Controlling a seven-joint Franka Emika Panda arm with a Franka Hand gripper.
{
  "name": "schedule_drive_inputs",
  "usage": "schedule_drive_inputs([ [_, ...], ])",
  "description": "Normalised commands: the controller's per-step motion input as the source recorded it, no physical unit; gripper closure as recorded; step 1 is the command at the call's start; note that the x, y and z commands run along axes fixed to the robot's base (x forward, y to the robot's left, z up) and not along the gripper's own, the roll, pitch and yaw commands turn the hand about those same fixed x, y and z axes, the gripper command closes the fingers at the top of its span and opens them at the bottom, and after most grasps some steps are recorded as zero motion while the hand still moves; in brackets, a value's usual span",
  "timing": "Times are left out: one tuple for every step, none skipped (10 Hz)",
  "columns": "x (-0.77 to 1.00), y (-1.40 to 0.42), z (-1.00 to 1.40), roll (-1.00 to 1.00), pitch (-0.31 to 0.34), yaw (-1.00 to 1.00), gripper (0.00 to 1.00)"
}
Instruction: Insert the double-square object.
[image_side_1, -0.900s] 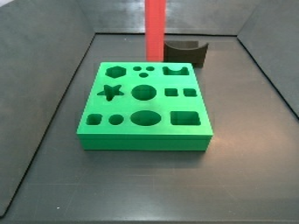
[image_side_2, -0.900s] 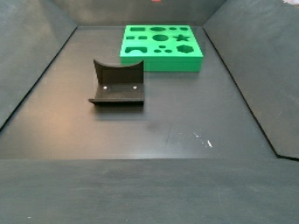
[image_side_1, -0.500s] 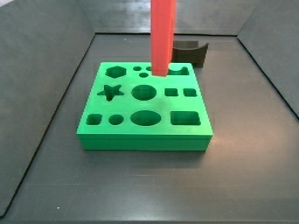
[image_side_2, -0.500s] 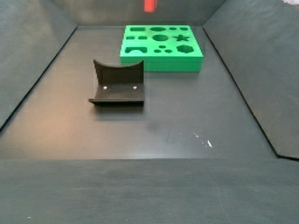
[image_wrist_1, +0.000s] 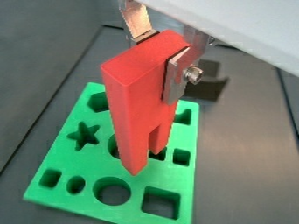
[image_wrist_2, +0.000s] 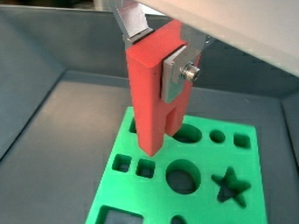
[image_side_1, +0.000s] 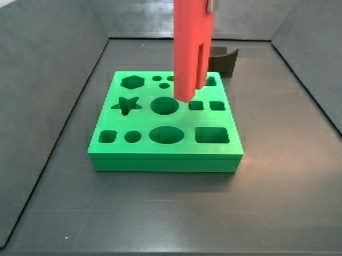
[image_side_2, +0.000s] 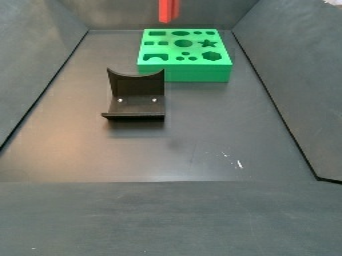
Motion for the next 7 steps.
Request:
schedule_drive_inputs([
  [0.0,0.0,-0.23,0.0,0.0,-1.0,1.0],
  [0.33,0.1,-0.02,-0.06,0.0,-0.86,1.0],
  [0.57,0.11,0.0,-0.08,0.0,-0.66,1.0],
  [0.73,0.09,-0.02,-0.05,0.0,-0.51,1.0],
  [0.79,0.08,-0.07,-0.03,0.0,-0.46,1.0],
  [0.78,0.09,-0.07,-0.03,0.0,-0.47,1.0],
  [0.75,0.15,-0.26,0.0,0.0,-0.51,1.0],
])
